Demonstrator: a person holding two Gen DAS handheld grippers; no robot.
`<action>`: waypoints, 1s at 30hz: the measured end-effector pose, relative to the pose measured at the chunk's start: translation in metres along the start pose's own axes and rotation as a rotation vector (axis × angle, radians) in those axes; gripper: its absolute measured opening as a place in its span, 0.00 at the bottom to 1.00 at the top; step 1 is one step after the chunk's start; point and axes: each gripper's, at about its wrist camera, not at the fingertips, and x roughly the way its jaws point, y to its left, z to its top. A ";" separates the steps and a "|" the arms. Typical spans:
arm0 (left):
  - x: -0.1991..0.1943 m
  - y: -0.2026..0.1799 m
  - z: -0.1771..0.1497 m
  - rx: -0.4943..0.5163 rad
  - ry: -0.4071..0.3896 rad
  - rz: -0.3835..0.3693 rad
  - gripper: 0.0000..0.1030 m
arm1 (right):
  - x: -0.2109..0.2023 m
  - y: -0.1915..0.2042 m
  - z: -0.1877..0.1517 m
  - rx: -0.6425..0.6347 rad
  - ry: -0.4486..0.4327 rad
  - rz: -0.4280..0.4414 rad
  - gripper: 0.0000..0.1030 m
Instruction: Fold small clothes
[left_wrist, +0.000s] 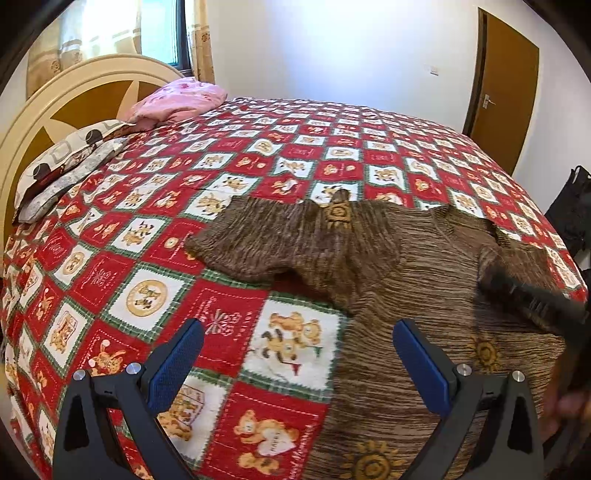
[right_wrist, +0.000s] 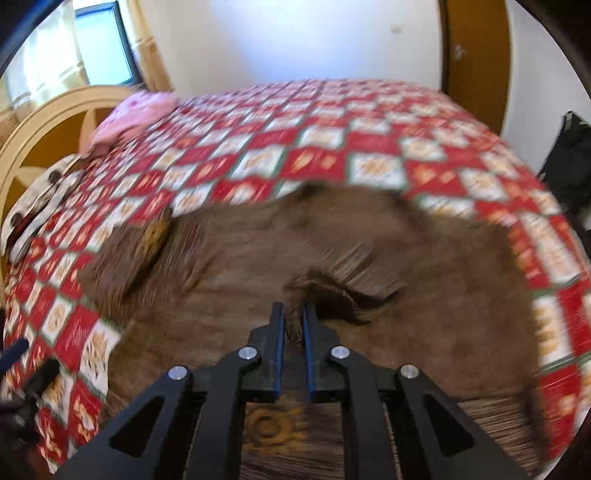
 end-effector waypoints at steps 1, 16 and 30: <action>0.002 0.002 0.000 -0.006 0.005 0.002 0.99 | 0.003 0.000 -0.006 -0.007 0.009 0.002 0.32; 0.031 0.023 0.000 -0.042 0.044 0.078 0.99 | -0.008 -0.056 0.003 0.159 0.001 -0.035 0.13; 0.038 0.097 0.013 -0.116 0.013 0.235 0.99 | 0.030 -0.035 0.038 0.288 -0.040 0.299 0.22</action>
